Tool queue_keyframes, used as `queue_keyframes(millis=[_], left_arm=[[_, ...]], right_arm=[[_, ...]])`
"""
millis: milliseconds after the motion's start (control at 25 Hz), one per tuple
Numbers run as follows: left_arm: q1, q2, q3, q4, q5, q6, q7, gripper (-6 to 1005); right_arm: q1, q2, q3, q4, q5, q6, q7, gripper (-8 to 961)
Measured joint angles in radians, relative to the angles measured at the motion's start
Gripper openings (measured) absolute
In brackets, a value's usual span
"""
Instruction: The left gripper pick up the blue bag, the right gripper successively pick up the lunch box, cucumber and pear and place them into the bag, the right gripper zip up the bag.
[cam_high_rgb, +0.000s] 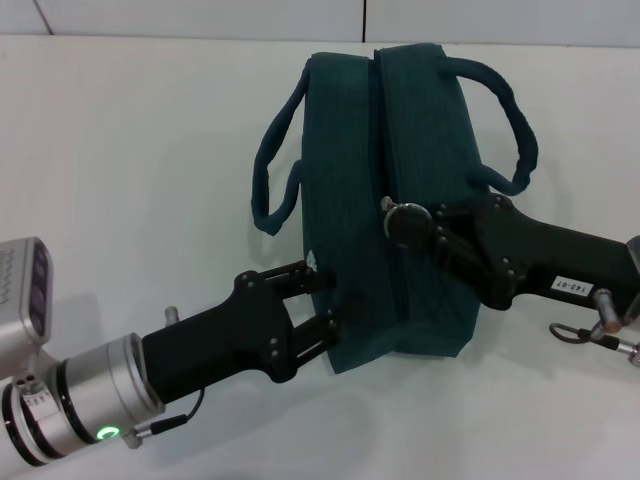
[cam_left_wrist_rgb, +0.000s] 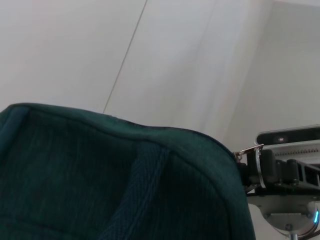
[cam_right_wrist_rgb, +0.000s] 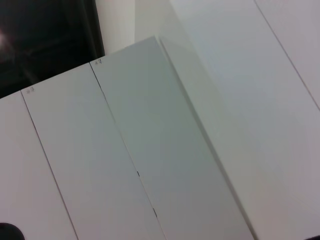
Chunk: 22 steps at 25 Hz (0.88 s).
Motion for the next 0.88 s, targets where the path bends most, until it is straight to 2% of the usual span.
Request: queue_keyframes(millis=[400,760,880], left_arm=[[-0.005,-0.001,-0.001,-0.014,-0.014,-0.005,0.042,395],[-0.005,0.003,0.005,-0.009,-0.006,-0.016,0.089,161],[-0.005,0.006,0.015,-0.003,-0.004,-0.016,0.102,136]], right_arm=[[-0.004,-0.002,-0.003,0.009,-0.002,0.002,0.023,13],[-0.031,-0.008,0.062,0.030,0.001,-0.001,0.074,13],[-0.037,-0.010,0.083,0.036,0.001,-0.004,0.091,13]])
